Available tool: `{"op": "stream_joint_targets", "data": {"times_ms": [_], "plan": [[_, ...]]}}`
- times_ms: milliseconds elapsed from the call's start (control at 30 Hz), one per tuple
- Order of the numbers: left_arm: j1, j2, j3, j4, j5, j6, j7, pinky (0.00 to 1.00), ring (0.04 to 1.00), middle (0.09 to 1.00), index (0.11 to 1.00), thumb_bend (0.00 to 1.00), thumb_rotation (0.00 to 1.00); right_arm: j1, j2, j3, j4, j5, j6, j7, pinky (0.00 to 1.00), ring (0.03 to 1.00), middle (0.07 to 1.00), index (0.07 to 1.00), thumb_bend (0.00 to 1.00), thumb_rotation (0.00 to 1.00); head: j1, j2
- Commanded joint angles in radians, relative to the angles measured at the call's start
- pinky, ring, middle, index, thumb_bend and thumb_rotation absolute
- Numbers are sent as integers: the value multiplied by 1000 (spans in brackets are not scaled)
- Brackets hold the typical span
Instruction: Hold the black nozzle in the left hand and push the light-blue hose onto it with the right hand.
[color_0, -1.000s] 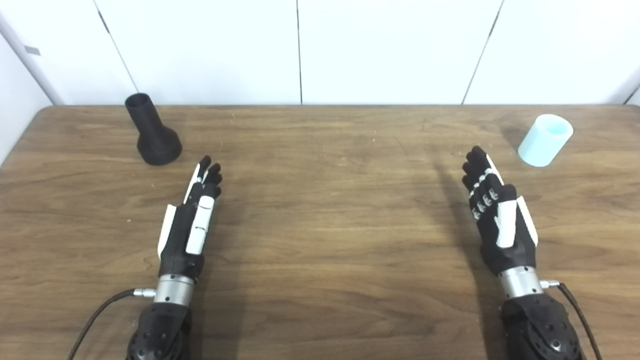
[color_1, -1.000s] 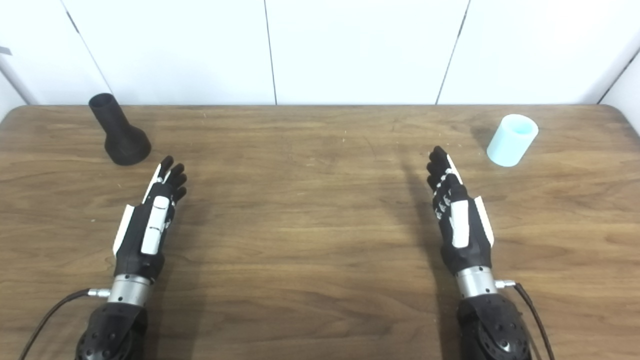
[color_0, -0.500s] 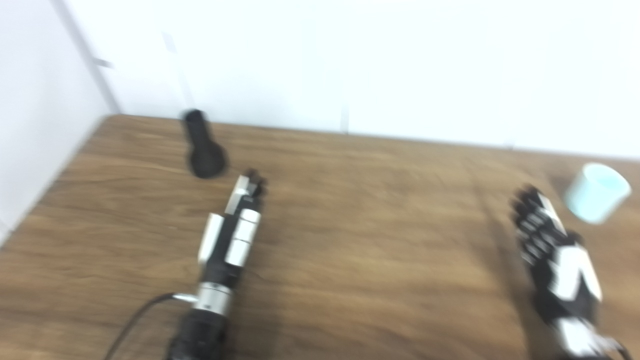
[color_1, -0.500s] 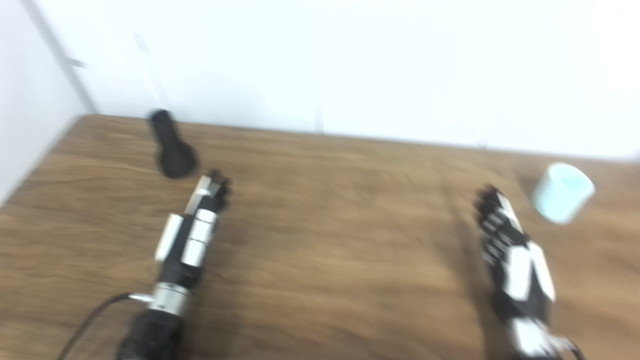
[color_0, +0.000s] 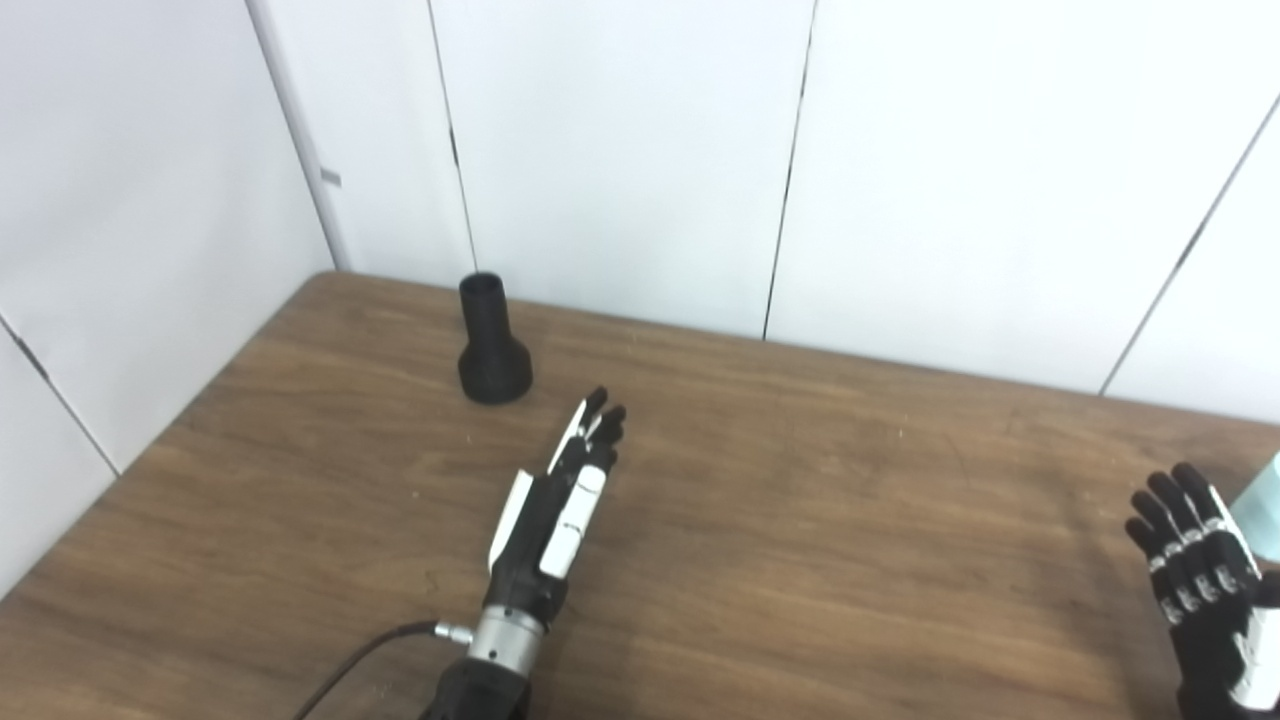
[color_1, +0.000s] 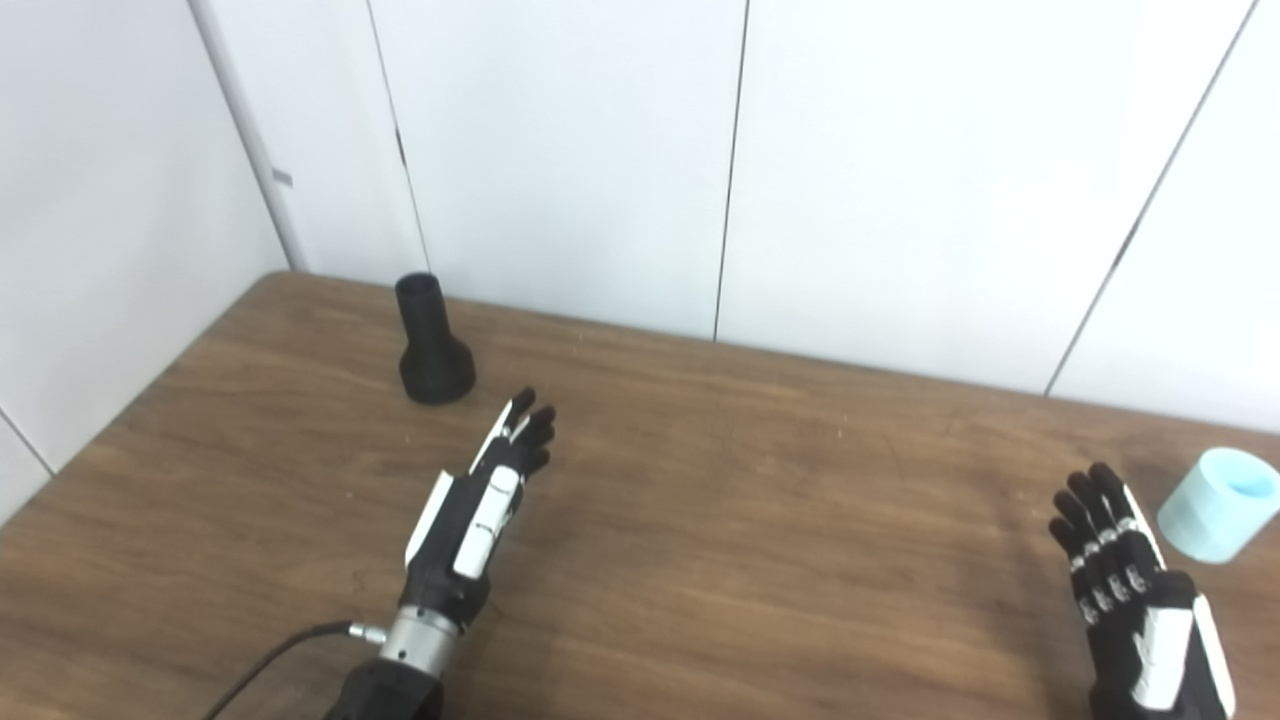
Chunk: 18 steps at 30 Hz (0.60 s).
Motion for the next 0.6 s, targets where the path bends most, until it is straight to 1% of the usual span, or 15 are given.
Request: {"op": "stream_joint_targets", "data": {"times_ms": [0,100,233,267,333,367,433,500,533,567], "plan": [[32,-22,-17,103,8,-52,10,952,955,943,975,488,939,83,16,0,155,9,-40,28,942,949,945,953,578,1000,0,-2],[27,-19,-19,126,9,-72,13,961,958,946,986,485,936,78,17,0,171,8,-46,34,937,951,946,955,576,1000,-4,-16],[23,-13,-20,139,11,-85,14,962,961,953,995,485,926,74,18,-2,179,9,-48,40,932,952,948,954,571,1000,-8,-16],[22,-10,-18,136,8,-83,13,962,965,955,997,472,898,76,21,-2,173,7,-46,38,929,952,948,953,571,1000,-6,-11],[22,-5,-14,116,9,-69,13,962,969,953,994,483,845,78,24,-1,165,5,-45,38,925,950,946,951,573,998,-6,-6],[23,-2,-13,101,12,-59,13,956,961,943,986,523,783,79,25,0,160,5,-44,39,922,948,945,950,578,994,-9,1],[27,2,-11,63,20,-34,16,953,957,938,982,544,751,83,26,0,153,5,-43,40,921,948,945,949,580,992,-11,7],[33,7,-4,-12,42,17,23,919,938,922,973,572,611,88,27,0,144,6,-43,41,926,946,943,947,589,986,-15,13],[33,11,1,-51,56,50,27,910,934,917,969,579,571,88,27,0,143,8,-45,42,926,945,943,947,591,984,-15,14],[34,18,7,-93,71,90,29,881,930,911,964,597,493,89,27,-1,141,9,-45,41,927,945,942,946,595,980,-19,22]]}}
